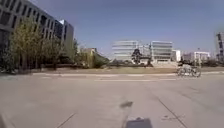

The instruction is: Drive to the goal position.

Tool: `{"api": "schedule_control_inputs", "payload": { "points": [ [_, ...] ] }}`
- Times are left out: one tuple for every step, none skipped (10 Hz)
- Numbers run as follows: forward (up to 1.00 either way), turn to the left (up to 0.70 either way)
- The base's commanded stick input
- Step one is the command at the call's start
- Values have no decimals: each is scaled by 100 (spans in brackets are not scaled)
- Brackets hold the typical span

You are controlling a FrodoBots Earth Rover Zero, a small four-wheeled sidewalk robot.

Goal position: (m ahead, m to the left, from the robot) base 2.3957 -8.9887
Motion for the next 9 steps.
{"api": "schedule_control_inputs", "payload": {
  "points": [
    [69,-19],
    [64,-17],
    [57,-30],
    [12,-38],
    [4,-39],
    [4,-39],
    [4,-38],
    [4,-39],
    [3,-38]
  ]
}}
